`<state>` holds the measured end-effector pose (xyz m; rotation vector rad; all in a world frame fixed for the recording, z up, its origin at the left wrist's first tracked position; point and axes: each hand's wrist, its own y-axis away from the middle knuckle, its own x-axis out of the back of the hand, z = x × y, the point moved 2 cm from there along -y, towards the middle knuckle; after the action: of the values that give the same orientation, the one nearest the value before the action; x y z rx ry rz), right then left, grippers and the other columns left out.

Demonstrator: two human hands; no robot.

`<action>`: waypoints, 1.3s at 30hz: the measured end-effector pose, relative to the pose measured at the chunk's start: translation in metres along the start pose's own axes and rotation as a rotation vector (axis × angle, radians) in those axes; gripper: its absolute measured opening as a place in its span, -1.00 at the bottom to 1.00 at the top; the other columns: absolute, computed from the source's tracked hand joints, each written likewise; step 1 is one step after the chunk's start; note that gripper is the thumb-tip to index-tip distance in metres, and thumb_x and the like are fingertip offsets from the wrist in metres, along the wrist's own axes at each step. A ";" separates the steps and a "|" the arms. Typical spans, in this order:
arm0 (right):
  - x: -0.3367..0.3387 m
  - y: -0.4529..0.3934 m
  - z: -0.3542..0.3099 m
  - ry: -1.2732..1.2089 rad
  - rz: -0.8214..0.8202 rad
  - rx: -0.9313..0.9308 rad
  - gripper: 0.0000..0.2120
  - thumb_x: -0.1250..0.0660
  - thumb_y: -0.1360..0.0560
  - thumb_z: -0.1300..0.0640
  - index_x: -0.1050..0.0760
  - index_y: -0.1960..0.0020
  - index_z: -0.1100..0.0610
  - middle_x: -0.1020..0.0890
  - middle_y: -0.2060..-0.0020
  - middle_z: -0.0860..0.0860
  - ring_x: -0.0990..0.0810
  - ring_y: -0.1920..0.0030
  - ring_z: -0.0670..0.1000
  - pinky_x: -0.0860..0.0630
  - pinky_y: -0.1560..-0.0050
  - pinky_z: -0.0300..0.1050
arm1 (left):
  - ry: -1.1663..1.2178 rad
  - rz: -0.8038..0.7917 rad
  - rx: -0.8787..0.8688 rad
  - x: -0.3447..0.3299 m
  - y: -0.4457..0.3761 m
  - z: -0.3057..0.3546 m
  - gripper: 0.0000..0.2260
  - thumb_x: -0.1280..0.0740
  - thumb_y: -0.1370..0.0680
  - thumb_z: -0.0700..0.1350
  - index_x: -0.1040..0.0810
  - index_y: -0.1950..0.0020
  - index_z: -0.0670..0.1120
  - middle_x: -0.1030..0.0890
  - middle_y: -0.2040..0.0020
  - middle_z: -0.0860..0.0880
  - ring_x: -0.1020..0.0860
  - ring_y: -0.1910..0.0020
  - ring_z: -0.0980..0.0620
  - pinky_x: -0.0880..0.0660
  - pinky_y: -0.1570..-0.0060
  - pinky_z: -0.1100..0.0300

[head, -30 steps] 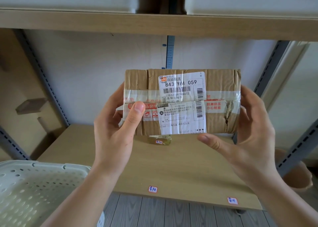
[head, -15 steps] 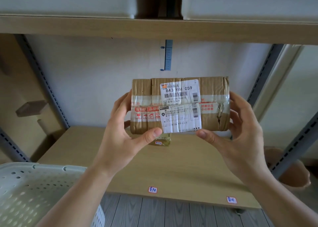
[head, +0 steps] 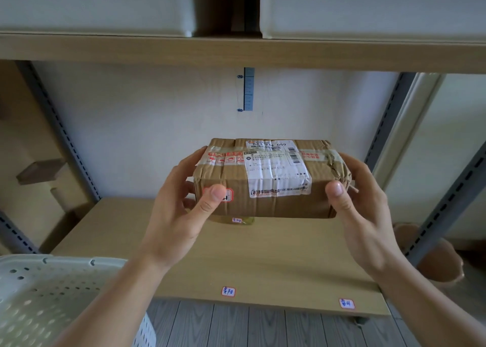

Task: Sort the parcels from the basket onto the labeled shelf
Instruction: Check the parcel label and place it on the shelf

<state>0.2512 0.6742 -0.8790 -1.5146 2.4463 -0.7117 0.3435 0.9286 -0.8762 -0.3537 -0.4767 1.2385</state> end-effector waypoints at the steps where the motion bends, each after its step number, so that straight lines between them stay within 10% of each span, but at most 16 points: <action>1: 0.000 0.000 0.000 -0.014 0.006 -0.007 -0.21 -0.36 -0.39 -0.45 -0.45 -0.44 0.03 -0.69 -0.13 -0.01 -0.70 -0.02 -0.05 -0.65 0.08 -0.12 | -0.024 0.001 -0.004 0.000 0.000 0.000 -0.43 -0.41 -0.48 0.20 -0.49 -0.47 0.07 -0.65 -0.28 -0.09 -0.67 -0.17 -0.07 -0.57 -0.17 -0.25; 7: 0.001 0.000 0.000 -0.028 -0.026 0.010 -0.22 -0.34 -0.41 -0.36 -0.38 -0.52 -0.01 -0.59 0.00 0.12 -0.58 0.12 -0.23 -0.56 0.10 -0.34 | -0.083 0.080 -0.024 -0.007 0.001 0.004 -0.83 -0.28 -0.52 0.22 -0.63 0.04 0.22 -0.69 0.09 0.05 -0.63 0.14 0.14 -0.51 0.12 0.13; 12: -0.003 0.000 0.000 0.019 -0.054 -0.003 -0.22 -0.31 -0.37 -0.51 -0.41 -0.48 -0.15 -0.48 0.03 0.36 -0.51 0.14 -0.15 -0.50 0.13 -0.30 | -0.119 0.088 -0.010 -0.009 -0.001 0.005 -0.75 -0.22 -0.56 0.18 -0.51 0.29 0.19 -0.53 0.38 0.30 -0.47 0.34 0.31 -0.32 0.28 0.48; 16: -0.004 -0.003 0.006 0.027 -0.019 -0.049 -0.27 -0.25 -0.38 -0.55 -0.46 -0.43 -0.20 -0.50 0.10 0.34 -0.47 0.16 -0.03 -0.44 0.13 0.01 | -0.064 0.035 0.000 -0.005 -0.002 0.001 -0.66 -0.19 -0.59 0.20 -0.65 0.08 0.03 -0.65 0.24 -0.01 -0.52 0.24 -0.02 -0.43 0.18 0.19; 19: -0.002 -0.006 0.011 0.029 0.030 -0.094 -0.34 -0.22 -0.43 -0.50 -0.54 -0.33 -0.10 -0.50 0.30 -0.14 -0.42 0.24 -0.12 -0.38 0.18 -0.07 | -0.036 -0.015 0.015 -0.004 -0.001 -0.002 -0.63 -0.17 -0.61 0.18 -0.68 -0.11 0.01 -0.65 0.15 -0.11 -0.51 0.19 -0.06 -0.42 0.15 0.05; 23: -0.004 -0.009 0.011 0.032 0.042 -0.133 -0.56 -0.16 -0.51 -0.38 -0.58 -0.10 -0.10 -0.51 0.28 -0.19 -0.40 0.24 -0.14 -0.34 0.13 -0.07 | -0.055 -0.098 0.040 -0.005 -0.003 -0.004 -0.63 -0.18 -0.62 0.19 -0.65 -0.21 0.05 -0.59 0.10 -0.38 -0.46 0.17 -0.36 -0.44 0.21 -0.25; 31: -0.007 -0.008 0.006 0.028 0.029 -0.138 -0.67 -0.15 -0.64 -0.25 -0.58 0.14 -0.17 -0.49 0.31 -0.07 -0.40 0.29 -0.05 -0.32 0.22 -0.02 | -0.106 -0.166 0.050 -0.001 0.000 -0.008 -0.28 -0.52 -0.39 0.16 -0.32 -0.51 0.32 -0.64 -0.14 -0.08 -0.63 -0.09 -0.14 -0.60 -0.11 -0.21; 39: 0.000 -0.009 0.009 0.176 -0.061 -0.048 -0.23 -0.39 -0.38 -0.39 -0.27 -0.53 -0.31 -0.60 0.00 0.02 -0.63 0.11 0.06 -0.64 0.12 0.05 | -0.207 -0.060 0.024 0.006 -0.005 -0.010 -0.21 -0.58 -0.28 0.25 -0.40 -0.47 0.21 -0.56 -0.32 0.01 -0.60 -0.25 0.01 -0.63 -0.15 -0.02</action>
<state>0.2618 0.6685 -0.8829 -1.6150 2.5698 -0.8374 0.3542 0.9331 -0.8814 -0.1898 -0.6442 1.2275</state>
